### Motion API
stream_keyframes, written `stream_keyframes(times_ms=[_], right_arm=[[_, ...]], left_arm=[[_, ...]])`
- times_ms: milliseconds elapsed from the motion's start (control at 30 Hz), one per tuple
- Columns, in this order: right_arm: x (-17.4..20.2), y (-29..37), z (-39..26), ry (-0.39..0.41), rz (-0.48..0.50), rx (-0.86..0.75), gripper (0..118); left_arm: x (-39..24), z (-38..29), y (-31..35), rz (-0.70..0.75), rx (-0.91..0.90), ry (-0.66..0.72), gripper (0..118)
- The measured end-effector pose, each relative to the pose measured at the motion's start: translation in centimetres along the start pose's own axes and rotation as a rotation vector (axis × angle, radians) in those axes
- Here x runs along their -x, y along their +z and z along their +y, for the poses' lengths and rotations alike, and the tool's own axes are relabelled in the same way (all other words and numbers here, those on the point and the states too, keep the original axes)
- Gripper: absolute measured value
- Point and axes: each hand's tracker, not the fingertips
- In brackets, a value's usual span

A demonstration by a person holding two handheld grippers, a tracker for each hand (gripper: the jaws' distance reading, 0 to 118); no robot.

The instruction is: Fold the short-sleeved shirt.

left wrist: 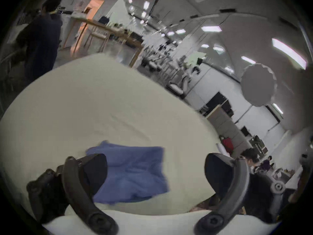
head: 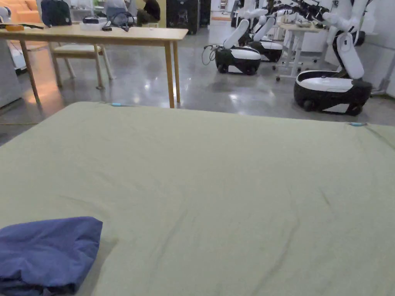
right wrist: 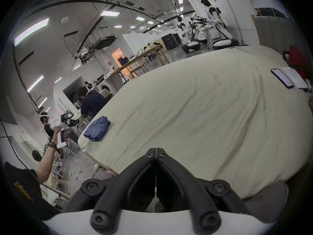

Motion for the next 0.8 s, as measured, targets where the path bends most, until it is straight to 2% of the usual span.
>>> stream_keyframes(times_ms=[33,67,100,133,167,300,333,367,467,533,600,667,700,800], right_arm=[[-0.1,0.3,0.0,0.003,0.000,-0.005,1],[-0.1,0.7,0.0,0.006,0.004,-0.010,1],[-0.2,1.1,-0.1,0.013,0.007,-0.018,1],[-0.4,1.5,-0.1,0.020,0.004,-0.024,1],[-0.5,1.9,-0.1,0.029,-0.002,-0.030,1],[-0.8,4.0,0.1,0.105,-0.052,-0.069,1],[-0.7,4.6,0.7,0.128,-0.084,-0.084,1],[-0.4,5.2,1.5,0.163,-0.112,-0.104,1],[1.8,7.4,5.9,0.341,-0.187,-0.243,1],[3.0,8.1,9.1,0.419,-0.209,-0.364,1],[4.0,8.0,12.5,0.453,-0.231,-0.442,1],[4.6,6.8,15.9,0.504,-0.296,-0.481,1],[4.7,6.1,17.7,0.520,-0.313,-0.505,1],[4.2,3.4,22.8,0.498,-0.350,-0.517,1]], left_arm=[[-1.7,-1.0,0.7,-0.023,-0.064,-0.059,106],[-8.1,-2.9,1.7,-0.022,-0.121,-0.120,88],[-10.8,-4.5,1.8,-0.011,-0.164,-0.149,56],[-13.1,-6.1,1.5,0.017,-0.187,-0.153,14],[-15.5,-8.0,1.1,0.085,-0.197,-0.155,0],[-26.7,-13.6,-1.8,0.051,-0.232,-0.261,0],[-25.6,-12.6,-2.1,0.089,-0.229,-0.287,0],[-27.0,-12.5,-2.8,0.100,-0.260,-0.286,0],[-33.1,-11.6,-5.2,0.115,-0.329,-0.345,0],[-37.6,-10.1,-7.0,0.127,-0.358,-0.436,0],[-41.0,-9.2,-9.8,0.119,-0.374,-0.449,0],[-43.8,-7.6,-12.8,0.169,-0.407,-0.523,0],[-44.6,-6.6,-14.6,0.143,-0.425,-0.549,0],[-47.2,-4.7,-19.3,0.155,-0.453,-0.543,0]])
